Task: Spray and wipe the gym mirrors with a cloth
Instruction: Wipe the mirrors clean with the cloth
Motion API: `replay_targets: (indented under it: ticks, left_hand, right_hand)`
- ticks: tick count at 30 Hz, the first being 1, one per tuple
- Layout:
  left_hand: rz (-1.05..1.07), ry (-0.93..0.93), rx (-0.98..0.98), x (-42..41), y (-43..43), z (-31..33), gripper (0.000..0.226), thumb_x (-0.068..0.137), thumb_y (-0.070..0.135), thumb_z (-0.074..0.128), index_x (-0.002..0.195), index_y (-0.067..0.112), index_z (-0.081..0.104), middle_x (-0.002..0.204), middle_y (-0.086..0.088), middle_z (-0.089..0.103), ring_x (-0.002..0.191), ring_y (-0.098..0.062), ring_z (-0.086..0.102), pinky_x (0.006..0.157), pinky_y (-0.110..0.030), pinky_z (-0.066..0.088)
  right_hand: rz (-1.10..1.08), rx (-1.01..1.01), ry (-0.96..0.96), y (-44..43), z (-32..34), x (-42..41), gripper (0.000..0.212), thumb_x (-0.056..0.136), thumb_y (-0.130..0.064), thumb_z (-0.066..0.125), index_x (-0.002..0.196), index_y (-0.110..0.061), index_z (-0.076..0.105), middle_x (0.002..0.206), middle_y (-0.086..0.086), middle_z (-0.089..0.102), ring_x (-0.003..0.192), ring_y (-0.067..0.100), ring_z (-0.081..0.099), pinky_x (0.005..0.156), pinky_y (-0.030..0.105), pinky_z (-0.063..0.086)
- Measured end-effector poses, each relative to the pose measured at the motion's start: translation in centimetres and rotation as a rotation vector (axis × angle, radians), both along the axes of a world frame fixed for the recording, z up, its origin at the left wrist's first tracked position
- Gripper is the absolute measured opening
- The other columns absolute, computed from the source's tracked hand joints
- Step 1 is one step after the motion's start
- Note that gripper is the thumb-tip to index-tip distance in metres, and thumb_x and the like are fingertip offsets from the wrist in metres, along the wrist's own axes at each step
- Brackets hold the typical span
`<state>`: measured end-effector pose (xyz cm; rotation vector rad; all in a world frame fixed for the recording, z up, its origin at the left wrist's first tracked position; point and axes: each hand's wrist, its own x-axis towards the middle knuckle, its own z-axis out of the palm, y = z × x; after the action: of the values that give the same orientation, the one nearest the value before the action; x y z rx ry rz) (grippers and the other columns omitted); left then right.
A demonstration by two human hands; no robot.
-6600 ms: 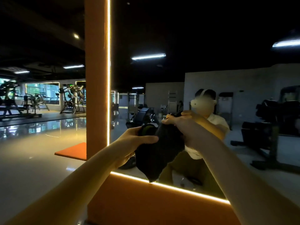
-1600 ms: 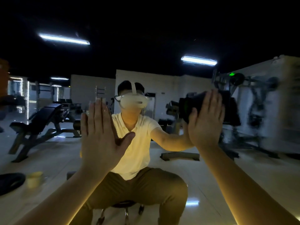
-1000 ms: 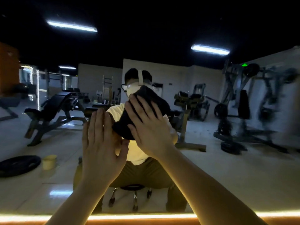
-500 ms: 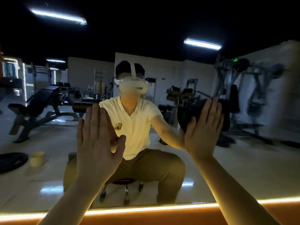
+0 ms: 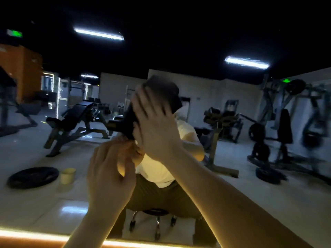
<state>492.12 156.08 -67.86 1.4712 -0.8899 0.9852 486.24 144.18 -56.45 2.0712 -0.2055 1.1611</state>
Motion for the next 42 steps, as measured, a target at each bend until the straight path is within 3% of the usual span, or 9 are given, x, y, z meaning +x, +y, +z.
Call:
replay_targets:
  ticks: [3, 6, 10, 14, 24, 32, 36, 39, 42]
  left_hand:
    - [0.035, 0.082, -0.047, 0.7, 0.9, -1.3, 0.025, 0.088, 0.016, 0.056, 0.108, 0.006, 0.066, 0.11, -0.003, 0.057, 0.099, -0.017, 0.05, 0.077, -0.029, 0.036]
    - [0.052, 0.027, 0.033, 0.2, 0.4, -2.3, 0.039, 0.092, 0.029, 0.053, 0.121, 0.006, 0.065, 0.121, -0.015, 0.061, 0.107, -0.024, 0.053, 0.082, -0.034, 0.04]
    - [0.107, -0.185, 0.165, -2.0, -1.6, -3.4, 0.057, 0.093, 0.037, 0.064, 0.142, 0.01, 0.053, 0.143, -0.02, 0.054, 0.129, -0.038, 0.052, 0.102, -0.054, 0.045]
    - [0.126, -0.244, 0.333, -4.0, -3.9, -5.1, 0.078, 0.096, 0.055, 0.059, 0.156, 0.008, 0.045, 0.167, -0.017, 0.033, 0.153, -0.04, 0.033, 0.121, -0.063, 0.027]
    - [0.191, -0.292, 0.404, -4.3, -5.6, -6.9, 0.081, 0.098, 0.052, 0.057, 0.161, 0.004, 0.035, 0.171, -0.02, 0.02, 0.159, -0.039, 0.02, 0.123, -0.063, 0.026]
    - [0.206, -0.258, 0.441, -2.5, -3.3, -9.2, 0.093, 0.095, 0.055, 0.063, 0.162, 0.001, 0.028, 0.171, -0.019, 0.022, 0.159, -0.035, 0.021, 0.125, -0.06, 0.025]
    - [0.178, -0.271, 0.473, -2.1, -2.6, -10.7, 0.092, 0.098, 0.06, 0.05, 0.16, -0.005, 0.028, 0.17, -0.023, 0.023, 0.158, -0.037, 0.023, 0.125, -0.06, 0.025]
    - [0.17, -0.269, 0.494, -2.4, -2.6, -11.6, 0.094, 0.095, 0.059, 0.05, 0.162, -0.004, 0.025, 0.171, -0.023, 0.019, 0.159, -0.038, 0.02, 0.131, -0.05, 0.01]
    - [0.191, -0.26, 0.474, -3.0, -3.4, -11.4, 0.097, 0.094, 0.057, 0.055, 0.163, -0.002, 0.023, 0.172, -0.022, 0.015, 0.16, -0.039, 0.016, 0.131, -0.049, 0.004]
  right_hand:
    - [0.009, -0.161, 0.23, -0.8, -2.8, -1.0, 0.066, 0.106, -0.041, 0.028, 0.164, -0.011, 0.018, 0.173, 0.01, 0.009, 0.16, 0.026, 0.003, 0.128, 0.047, 0.005]
    - [-0.002, -0.119, 0.203, -3.3, -3.9, -3.9, 0.067, 0.107, -0.041, 0.032, 0.165, -0.012, 0.017, 0.173, 0.008, 0.009, 0.16, 0.024, 0.003, 0.129, 0.046, 0.006]
    - [-0.064, 0.029, -0.013, -7.6, -4.8, -9.5, 0.069, 0.106, -0.041, 0.036, 0.165, -0.012, 0.014, 0.173, 0.01, 0.008, 0.16, 0.025, 0.004, 0.129, 0.047, 0.005]
    - [-0.116, 0.199, -0.283, -12.4, -6.4, -15.2, 0.067, 0.105, -0.037, 0.031, 0.164, -0.006, 0.018, 0.171, 0.015, 0.013, 0.159, 0.03, 0.01, 0.128, 0.051, 0.01]
    - [-0.191, 0.664, -0.892, -14.1, -11.1, -17.1, 0.065, 0.107, -0.035, 0.029, 0.163, -0.003, 0.019, 0.169, 0.019, 0.019, 0.156, 0.037, 0.02, 0.124, 0.056, 0.022]
    - [-0.068, 0.433, -0.306, -5.7, -14.6, -8.5, 0.069, 0.108, -0.039, 0.036, 0.165, -0.012, 0.009, 0.173, 0.011, -0.003, 0.159, 0.027, -0.007, 0.128, 0.049, -0.003]
    - [-0.01, 0.126, 0.038, -3.4, -18.0, -5.8, 0.06, 0.111, -0.041, 0.028, 0.164, -0.015, 0.022, 0.173, 0.007, 0.01, 0.16, 0.022, 0.007, 0.127, 0.043, 0.005]
    - [-0.03, 0.0, 0.105, -4.8, -18.2, -7.2, 0.056, 0.112, -0.036, 0.028, 0.164, -0.016, 0.024, 0.172, 0.003, 0.017, 0.159, 0.02, 0.015, 0.127, 0.04, 0.014]
    - [-0.077, 0.089, -0.005, -7.4, -17.4, -10.5, 0.057, 0.111, -0.037, 0.029, 0.165, -0.017, 0.022, 0.172, 0.004, 0.014, 0.159, 0.02, 0.009, 0.128, 0.043, 0.011]
